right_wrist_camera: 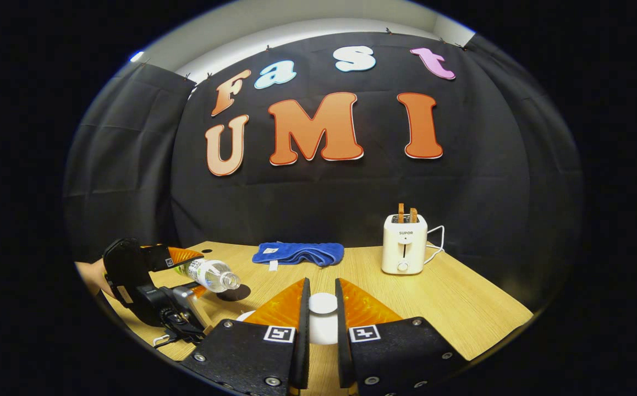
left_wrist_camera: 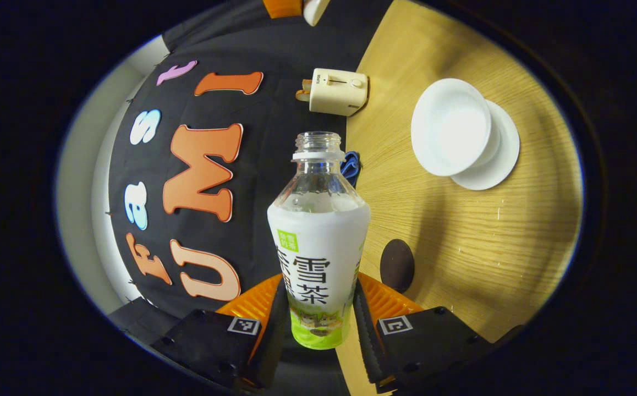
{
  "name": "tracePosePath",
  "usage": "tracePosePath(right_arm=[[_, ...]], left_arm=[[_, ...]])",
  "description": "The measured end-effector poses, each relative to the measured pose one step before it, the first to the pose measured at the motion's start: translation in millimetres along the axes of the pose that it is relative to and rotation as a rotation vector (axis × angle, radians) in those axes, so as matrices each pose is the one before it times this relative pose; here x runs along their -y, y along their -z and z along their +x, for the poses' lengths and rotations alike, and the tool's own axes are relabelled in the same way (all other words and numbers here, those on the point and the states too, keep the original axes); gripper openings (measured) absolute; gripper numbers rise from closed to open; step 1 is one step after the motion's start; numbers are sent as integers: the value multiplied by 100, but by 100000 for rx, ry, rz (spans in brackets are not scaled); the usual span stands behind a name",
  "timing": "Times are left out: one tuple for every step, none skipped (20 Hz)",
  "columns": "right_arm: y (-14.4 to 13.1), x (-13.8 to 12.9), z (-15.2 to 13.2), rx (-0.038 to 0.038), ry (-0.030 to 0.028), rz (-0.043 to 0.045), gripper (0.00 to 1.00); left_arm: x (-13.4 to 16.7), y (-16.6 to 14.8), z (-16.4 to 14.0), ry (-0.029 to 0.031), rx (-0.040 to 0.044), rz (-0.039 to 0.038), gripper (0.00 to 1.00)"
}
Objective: Open the teacup lid with one hand, grasp the water bottle and pour water into the teacup with the other hand; after pouring, place the water bottle on the coaster and then close the teacup lid.
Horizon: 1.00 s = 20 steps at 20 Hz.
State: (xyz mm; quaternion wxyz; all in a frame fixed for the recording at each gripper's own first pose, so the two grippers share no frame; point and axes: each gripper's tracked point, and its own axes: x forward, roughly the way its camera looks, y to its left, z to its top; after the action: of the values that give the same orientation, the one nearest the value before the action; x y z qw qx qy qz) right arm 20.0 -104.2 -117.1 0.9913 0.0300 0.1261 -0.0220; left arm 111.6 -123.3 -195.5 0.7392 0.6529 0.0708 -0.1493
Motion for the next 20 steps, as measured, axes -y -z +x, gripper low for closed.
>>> tracePosePath(right_arm=[[48, -15, -16, -70, -119, -114, 22], [-68, -39, -50, 88, -5, -208, 22], [-50, -15, -24, 96, 2, -126, 22], [24, -77, -24, 24, -332, -91, 22], [32, -42, -12, -34, 1, 104, 22], [26, -9, -41, -113, -252, -183, 22], [60, 10, 8, -96, 162, -91, 22], [39, 56, -36, -276, 60, 7, 22], [170, 46, 3, -156, -58, -97, 22], [9, 188, 29, -117, 379, 104, 22], [47, -9, -113, 51, -44, 86, 22], [-59, 33, -1, -118, -245, 203, 22], [120, -126, 17, -156, -603, -184, 22], [37, 16, -100, 192, -97, -476, 22], [23, 108, -6, -50, 26, -420, 22], [55, -5, 5, -128, -175, -215, 22], [67, 6, -11, -171, 81, 77, 22], [33, 53, -8, -4, -66, 25, 22], [34, 56, -47, 11, 38, 102, 22], [-4, 49, -7, -50, -44, 170, 22]], left_arm=[[263, -83, 331, 82, -245, 1851, 64], [123, -95, 23, 257, 53, 1811, 64], [183, -126, 31, 205, 206, 1959, 64], [29, -231, -157, -22, 196, 2285, 65], [14, -226, -31, -352, 341, 2508, 63], [20, -105, -9, -392, 330, 2564, 63], [57, -123, 64, 116, 229, 1615, 63], [314, -35, -93, 423, 35, 1313, 64], [124, 51, -88, 184, 2, 1334, 63], [167, -72, -72, -281, -19, 1950, 63], [113, 3, -107, -492, -183, 2481, 63], [-46, -147, 164, -308, -66, 2486, 64], [278, 93, -129, 202, -71, 1029, 65], [277, -45, 117, 238, 444, -4, 64], [-121, 25, 202, -59, 68, 524, 64], [-115, -17, -102, -379, -21, 926, 63], [-141, 31, -166, -284, 185, 608, 63], [-123, -82, 31, -326, 102, 438, 63], [-75, -53, -132, -229, 115, 304, 63], [-70, -38, -18, -176, 70, 222, 63]])
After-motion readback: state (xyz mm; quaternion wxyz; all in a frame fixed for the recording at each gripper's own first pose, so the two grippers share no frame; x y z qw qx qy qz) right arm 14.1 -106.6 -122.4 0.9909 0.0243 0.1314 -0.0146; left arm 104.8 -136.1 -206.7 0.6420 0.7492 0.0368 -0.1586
